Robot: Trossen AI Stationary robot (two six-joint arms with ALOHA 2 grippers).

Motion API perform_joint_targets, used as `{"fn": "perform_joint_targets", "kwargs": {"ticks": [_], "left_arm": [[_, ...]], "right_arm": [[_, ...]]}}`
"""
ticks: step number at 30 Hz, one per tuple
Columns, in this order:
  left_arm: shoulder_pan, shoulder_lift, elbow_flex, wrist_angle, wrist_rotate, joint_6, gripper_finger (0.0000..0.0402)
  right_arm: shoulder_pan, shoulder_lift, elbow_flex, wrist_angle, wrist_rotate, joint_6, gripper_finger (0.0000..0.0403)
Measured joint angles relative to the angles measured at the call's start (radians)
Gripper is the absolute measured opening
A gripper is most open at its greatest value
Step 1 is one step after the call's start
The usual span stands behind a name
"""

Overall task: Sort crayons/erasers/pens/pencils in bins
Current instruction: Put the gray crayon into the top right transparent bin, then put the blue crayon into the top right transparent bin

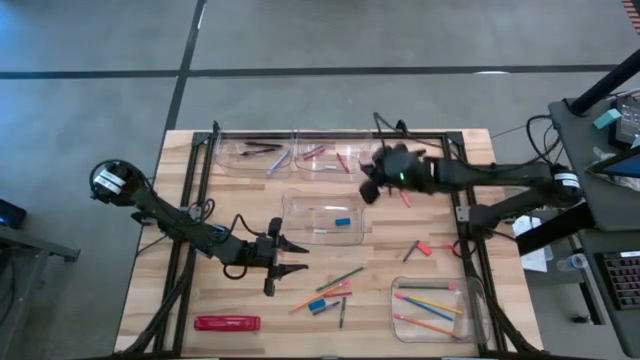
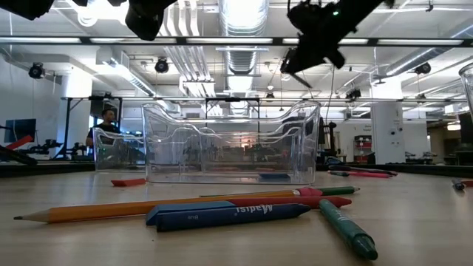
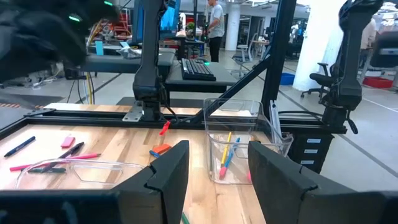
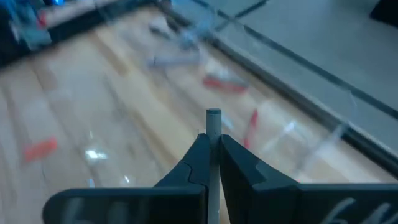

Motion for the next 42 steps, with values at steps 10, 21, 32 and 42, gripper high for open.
{"fn": "perform_joint_targets", "kwargs": {"ticks": [10,21,32,42], "left_arm": [[0.0,0.0,-0.004,-0.003,0.0,0.0,0.015],[0.0,0.0,-0.004,-0.003,0.0,0.003,0.015],[0.0,0.0,-0.006,-0.004,0.0,0.003,0.015],[0.0,0.0,-0.004,-0.003,0.0,0.022,0.015]], "right_arm": [[-0.283,0.274,0.127,0.096,-0.227,-0.073,0.0012],[-0.341,0.565,0.357,0.078,-0.319,-0.121,0.0019],[-0.34,0.601,0.44,-0.145,-0.342,-0.149,0.0171],[-0.209,0.388,0.418,-0.375,-0.339,-0.187,0.0205]]}}
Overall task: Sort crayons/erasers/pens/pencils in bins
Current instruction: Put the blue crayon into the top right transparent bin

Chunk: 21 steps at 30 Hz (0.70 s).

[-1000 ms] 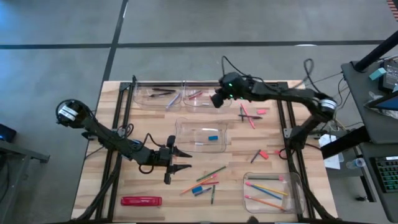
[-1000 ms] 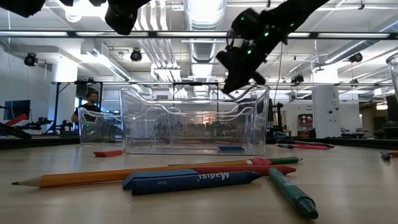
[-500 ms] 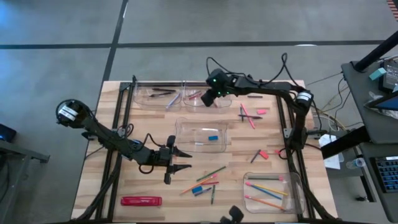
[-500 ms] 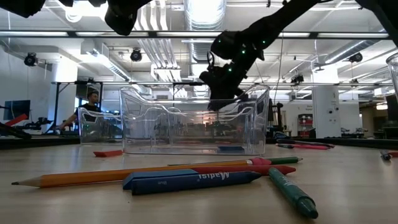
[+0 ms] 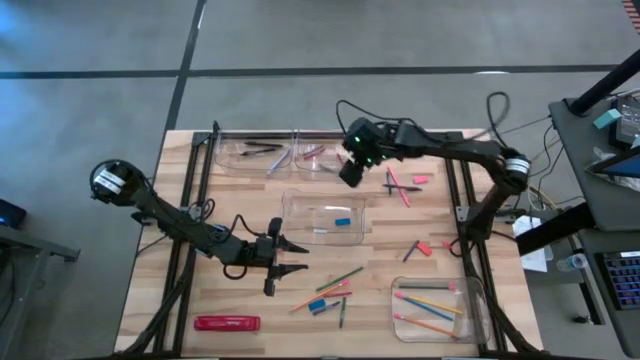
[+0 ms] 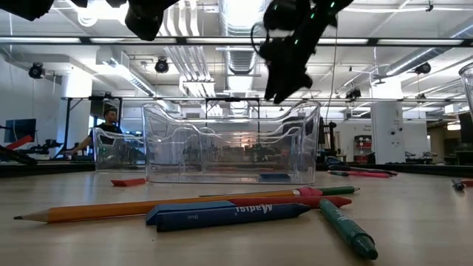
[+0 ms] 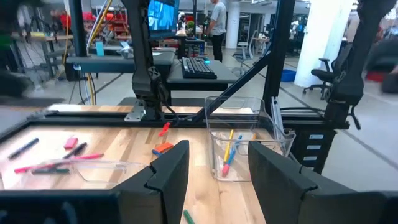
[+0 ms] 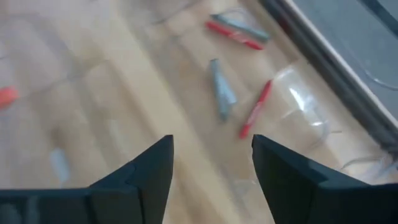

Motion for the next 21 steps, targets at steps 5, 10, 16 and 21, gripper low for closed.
{"fn": "perform_joint_targets", "kwargs": {"ticks": [5,10,16,21], "left_arm": [[0.0,0.0,0.001,0.005,0.0,0.054,0.015],[0.0,0.0,0.002,0.006,0.0,0.016,0.015],[0.0,0.0,0.005,0.01,0.0,0.001,0.015],[0.0,0.0,0.005,0.011,0.0,0.0,0.015]], "right_arm": [[0.126,-0.141,-0.063,-0.049,0.005,0.021,0.0196],[0.255,-0.268,-0.161,-0.09,0.006,0.099,0.0192],[0.404,-0.386,-0.309,-0.124,0.006,0.246,0.0191],[0.516,-0.457,-0.456,-0.151,0.005,0.328,0.0191]]}}
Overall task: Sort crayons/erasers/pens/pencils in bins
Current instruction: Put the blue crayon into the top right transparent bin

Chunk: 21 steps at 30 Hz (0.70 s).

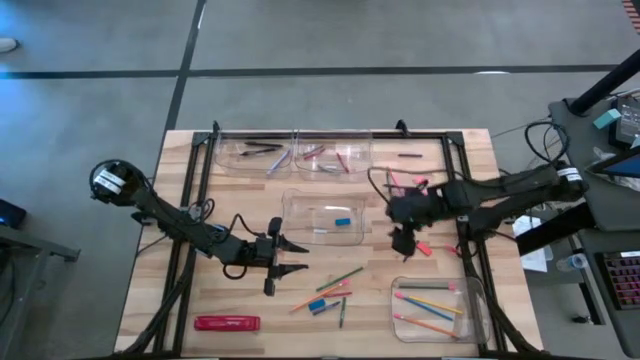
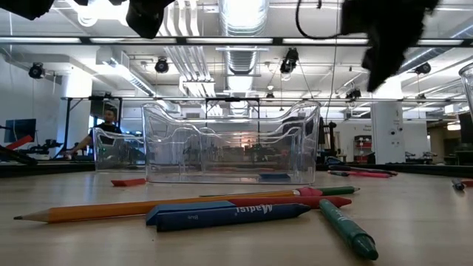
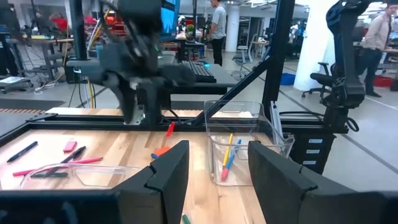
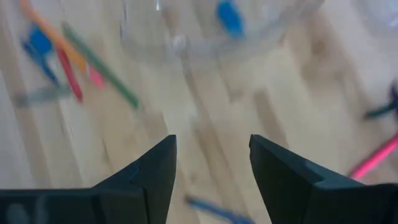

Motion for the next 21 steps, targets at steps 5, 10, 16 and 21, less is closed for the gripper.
{"fn": "perform_joint_targets", "kwargs": {"ticks": [5,10,16,21], "left_arm": [[0.0,0.0,0.0,-0.001,0.0,0.0,0.015],[0.0,0.0,0.0,-0.003,0.0,0.0,0.015],[0.001,0.0,0.0,-0.004,0.0,0.0,0.015],[0.005,0.0,-0.002,-0.004,0.0,0.0,0.015]], "right_arm": [[0.065,-0.025,-0.126,-0.016,0.0,0.063,0.0191],[0.078,-0.027,-0.218,-0.049,-0.04,0.07,0.0191],[0.078,-0.022,-0.293,-0.049,-0.085,0.058,0.0191],[0.078,0.009,-0.325,-0.034,-0.085,0.015,0.0191]]}}
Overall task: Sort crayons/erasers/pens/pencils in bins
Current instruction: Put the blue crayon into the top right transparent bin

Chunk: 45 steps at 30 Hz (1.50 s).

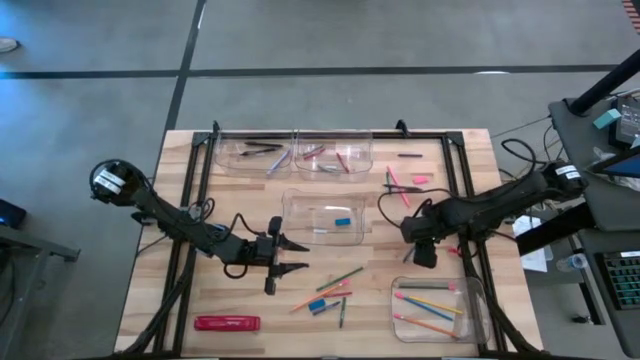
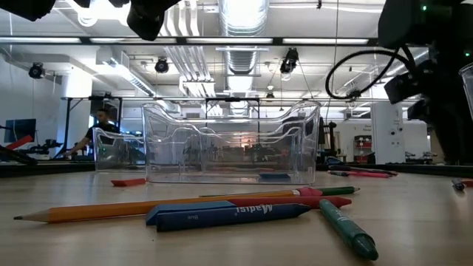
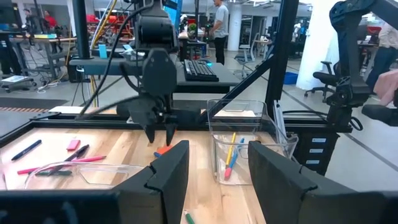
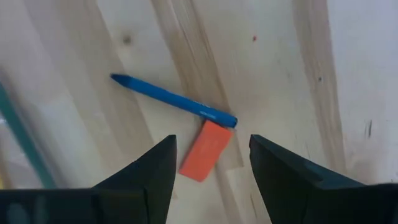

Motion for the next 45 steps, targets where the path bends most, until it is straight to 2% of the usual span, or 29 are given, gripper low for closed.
{"fn": "perform_joint_targets", "kwargs": {"ticks": [10,21,29,36,45], "left_arm": [[0.001,0.0,-0.002,0.0,0.0,0.0,0.015],[0.002,0.0,-0.002,-0.002,0.0,0.0,0.015],[0.002,0.0,-0.002,-0.002,0.0,0.0,0.015],[0.002,0.0,0.0,-0.002,0.0,0.0,0.015],[0.002,0.0,0.0,-0.002,0.0,0.0,0.015]], "right_arm": [[0.0,0.128,-0.008,0.113,0.008,-0.112,0.0191],[-0.001,0.285,-0.004,0.135,-0.009,-0.167,0.0184],[0.0,0.35,-0.005,0.15,-0.011,-0.172,0.0111],[0.0,0.341,-0.008,0.159,-0.004,-0.17,0.0047],[-0.002,0.239,-0.007,0.161,0.047,-0.152,0.0017]]}}
